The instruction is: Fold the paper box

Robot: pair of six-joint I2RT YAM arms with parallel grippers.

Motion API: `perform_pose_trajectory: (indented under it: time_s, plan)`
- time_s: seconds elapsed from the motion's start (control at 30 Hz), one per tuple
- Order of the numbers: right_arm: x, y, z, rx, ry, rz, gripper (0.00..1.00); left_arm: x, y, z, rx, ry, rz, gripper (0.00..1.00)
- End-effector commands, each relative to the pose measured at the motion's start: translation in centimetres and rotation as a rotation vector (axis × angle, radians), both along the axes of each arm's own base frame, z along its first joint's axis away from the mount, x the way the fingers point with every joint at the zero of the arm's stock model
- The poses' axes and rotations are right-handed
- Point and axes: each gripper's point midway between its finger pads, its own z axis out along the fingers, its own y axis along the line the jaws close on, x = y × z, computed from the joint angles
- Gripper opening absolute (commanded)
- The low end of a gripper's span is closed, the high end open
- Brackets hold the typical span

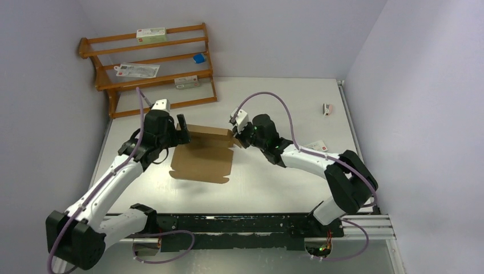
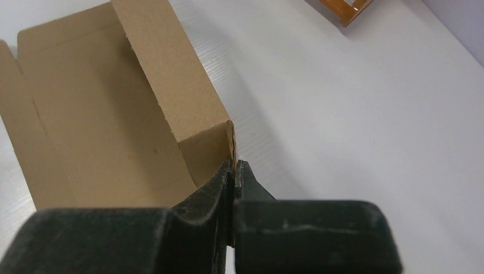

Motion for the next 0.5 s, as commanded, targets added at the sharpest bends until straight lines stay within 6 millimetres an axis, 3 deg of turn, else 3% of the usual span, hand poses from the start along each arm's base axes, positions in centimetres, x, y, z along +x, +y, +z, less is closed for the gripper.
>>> perform_pose_trajectory:
  time_s: [0.0,0.23,0.47]
  plan:
    - [1.4,1.5,2.0,0.050,-0.094,0.138,0.02,3.1,0.2,1.2,-0.042,-0.050,0.035,0.97]
    - [3.0,1.4,1.1,0.058,-0.074,0.220,0.03,7.1,0.6,1.8,-0.099,-0.088,0.042,0.97]
    - [4.5,2.0,0.7,0.048,-0.049,0.260,0.07,7.4,-0.7,-1.9,-0.192,-0.021,-0.035,0.92]
